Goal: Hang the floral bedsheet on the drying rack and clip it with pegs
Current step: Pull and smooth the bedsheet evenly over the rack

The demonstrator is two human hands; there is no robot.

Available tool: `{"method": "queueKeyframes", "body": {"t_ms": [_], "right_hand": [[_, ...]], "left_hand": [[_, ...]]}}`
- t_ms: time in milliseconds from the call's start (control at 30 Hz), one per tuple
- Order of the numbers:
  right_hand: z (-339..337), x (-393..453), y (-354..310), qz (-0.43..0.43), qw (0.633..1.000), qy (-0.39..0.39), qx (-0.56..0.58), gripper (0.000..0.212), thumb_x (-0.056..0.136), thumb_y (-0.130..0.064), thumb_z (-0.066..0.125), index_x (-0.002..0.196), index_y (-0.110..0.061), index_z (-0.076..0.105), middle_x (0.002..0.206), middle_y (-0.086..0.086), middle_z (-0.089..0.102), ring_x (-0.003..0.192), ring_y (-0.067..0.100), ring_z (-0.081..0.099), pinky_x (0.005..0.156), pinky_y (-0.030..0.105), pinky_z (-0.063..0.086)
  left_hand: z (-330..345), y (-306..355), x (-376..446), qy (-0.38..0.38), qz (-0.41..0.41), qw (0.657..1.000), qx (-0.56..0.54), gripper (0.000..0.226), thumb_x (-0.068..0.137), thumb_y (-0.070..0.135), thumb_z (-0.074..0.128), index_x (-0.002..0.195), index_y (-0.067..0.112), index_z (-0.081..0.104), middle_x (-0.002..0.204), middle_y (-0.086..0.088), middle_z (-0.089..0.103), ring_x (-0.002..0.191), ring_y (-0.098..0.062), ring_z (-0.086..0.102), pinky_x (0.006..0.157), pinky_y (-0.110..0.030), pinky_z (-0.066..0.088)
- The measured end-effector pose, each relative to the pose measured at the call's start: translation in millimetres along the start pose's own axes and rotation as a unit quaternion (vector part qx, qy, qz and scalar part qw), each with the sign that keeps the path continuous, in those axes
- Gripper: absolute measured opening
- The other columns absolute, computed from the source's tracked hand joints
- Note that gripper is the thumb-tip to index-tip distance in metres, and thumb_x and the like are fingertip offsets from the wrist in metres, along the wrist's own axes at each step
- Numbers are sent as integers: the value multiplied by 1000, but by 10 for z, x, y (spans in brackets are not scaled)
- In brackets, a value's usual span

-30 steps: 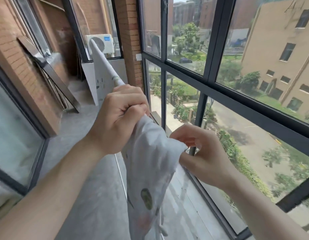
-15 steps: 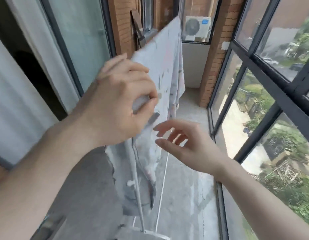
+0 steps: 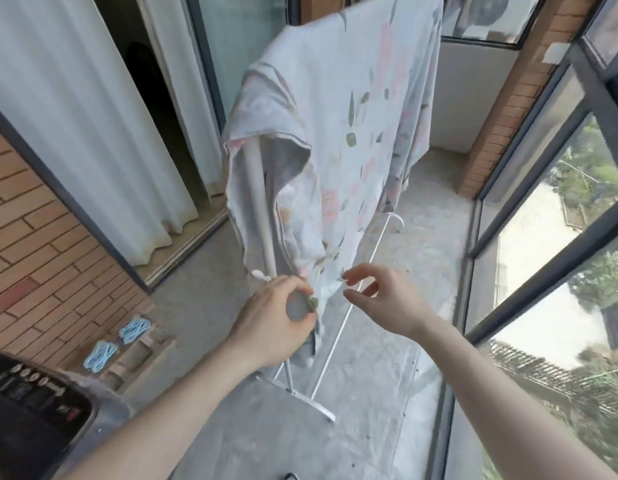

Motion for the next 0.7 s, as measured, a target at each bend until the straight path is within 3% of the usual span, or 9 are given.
{"method": "queueKeyframes", "body": {"t_ms": [100, 200, 333, 467, 567, 700], "right_hand": [[127, -37, 200, 27, 1000, -3, 0, 21, 91, -35, 69, 111, -40, 68, 107, -25, 68, 77, -2, 67, 67, 21, 50], [236, -47, 357, 56, 998, -1, -15, 22, 90, -33, 70, 110, -40, 66, 103, -25, 67, 75, -3, 67, 64, 18, 45], [499, 117, 534, 68, 996, -25, -43, 30, 87, -35, 72, 116, -36, 65, 104, -22, 67, 80, 3, 68, 75, 25, 52], [881, 289, 844, 86, 991, -67, -74, 40, 86, -40, 75, 122, -30, 63, 109, -15, 67, 94, 11, 68, 75, 26, 45], [1077, 442, 1124, 95, 982, -129, -99, 42, 88, -38, 74, 126, -25, 62, 114, -11, 67, 101, 14, 66, 78, 28, 45], [1133, 729, 1500, 94, 970, -183, -129, 41, 92, -37, 69, 130, -24, 60, 117, -10, 66, 106, 16, 63, 91, 34, 52]], "left_hand": [[432, -387, 82, -70, -177, 978, -81, 82, 70, 54, 70, 140, 28, 38, 143, 8, 49, 116, -16, 59, 101, -36, 48], [716, -501, 251, -28, -236, 964, -122, 95, 72, 57, 72, 148, 25, 25, 152, 1, 40, 125, -24, 56, 105, -43, 48], [914, -503, 485, 85, -265, 951, -134, 73, 82, 50, 73, 142, 23, 43, 140, -4, 52, 130, -29, 52, 102, -39, 46], [1012, -541, 551, 168, -250, 948, -103, 22, 92, 43, 64, 101, 23, 66, 103, 2, 73, 107, -31, 64, 80, -37, 51], [1060, -640, 528, 211, -255, 939, -89, 16, 97, 35, 56, 91, 21, 63, 92, -4, 73, 95, -36, 66, 69, -36, 46], [1090, -750, 485, 250, -263, 931, -31, 23, 104, 31, 51, 106, 13, 65, 101, -14, 72, 97, -41, 65, 72, -40, 47]]}}
Point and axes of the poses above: each hand's wrist, its own x-axis towards the middle knuckle, its own z-axis out of the palm, y = z × x, the point moved 3 cm from there along x, towards the middle knuckle
